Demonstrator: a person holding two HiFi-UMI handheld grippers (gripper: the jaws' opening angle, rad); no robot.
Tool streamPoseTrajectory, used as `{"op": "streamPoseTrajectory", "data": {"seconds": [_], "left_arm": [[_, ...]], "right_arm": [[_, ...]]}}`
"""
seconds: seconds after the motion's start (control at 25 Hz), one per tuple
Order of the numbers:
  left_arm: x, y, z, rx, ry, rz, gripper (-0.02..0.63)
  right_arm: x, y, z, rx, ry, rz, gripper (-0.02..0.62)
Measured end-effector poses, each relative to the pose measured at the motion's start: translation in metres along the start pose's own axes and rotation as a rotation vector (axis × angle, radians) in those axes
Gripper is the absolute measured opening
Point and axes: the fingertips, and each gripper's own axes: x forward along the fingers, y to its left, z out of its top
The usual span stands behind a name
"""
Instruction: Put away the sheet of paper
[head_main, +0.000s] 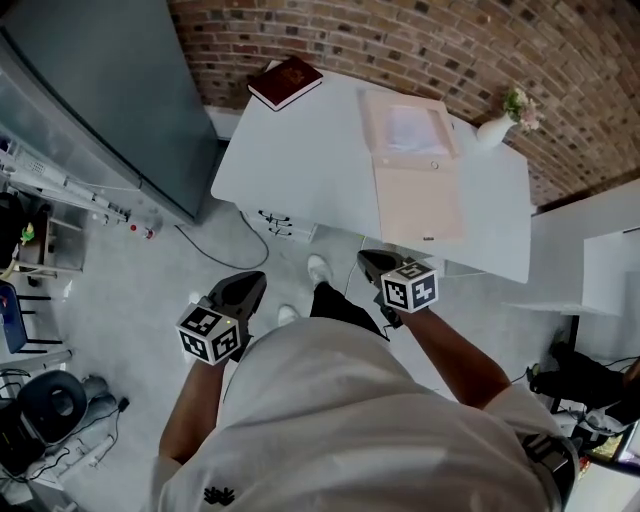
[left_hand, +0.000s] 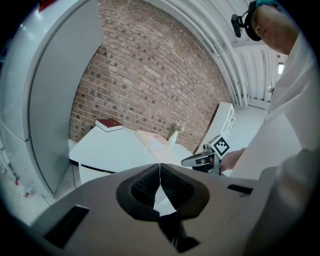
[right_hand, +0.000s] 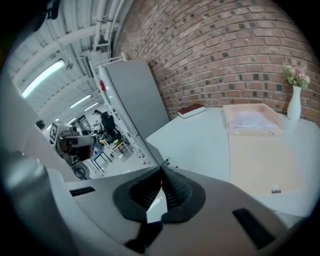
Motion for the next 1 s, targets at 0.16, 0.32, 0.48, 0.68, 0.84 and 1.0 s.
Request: {"op": "streamPoseTrajectory", "data": {"seconds": [0.16,0.32,0.48,0.68,0.84,1.0], "left_arm": [[0.0,-0.006,-0.009,0.002,-0.008,-0.001,0.025],[-0.001,-0.01,-0.015,-0.005,-0.002,-0.004,0.025],[0.002,-0.018,-0.022,0.003,0.014,-0.025,0.025],[0.012,-0.028,-0.021,0.03,0.024,-0.057,0.025],[0.012,-0.035,-0.02,-0.002,0.009,-0.084,0.025],[0.008,-0.037,-0.024,0.0,0.01,-0.079,0.025]], "right_arm": [[0.0,0.031,-0.018,-0.05,0.007,0.051,0.028],[-0.006,0.045,-0.016,-0.061,-0.014,0.066,0.028],[-0.016,0.053,-0.018,-0.073,-0.028,0.07,0.028],[-0.027,0.056,-0.018,-0.078,-0.049,0.064,0.028],[-0.033,0.063,-0.019,-0.093,-0.05,0.061,0.028],[-0.037,0.07,-0.017,-0.118,-0.053,0.068,0.028]]}}
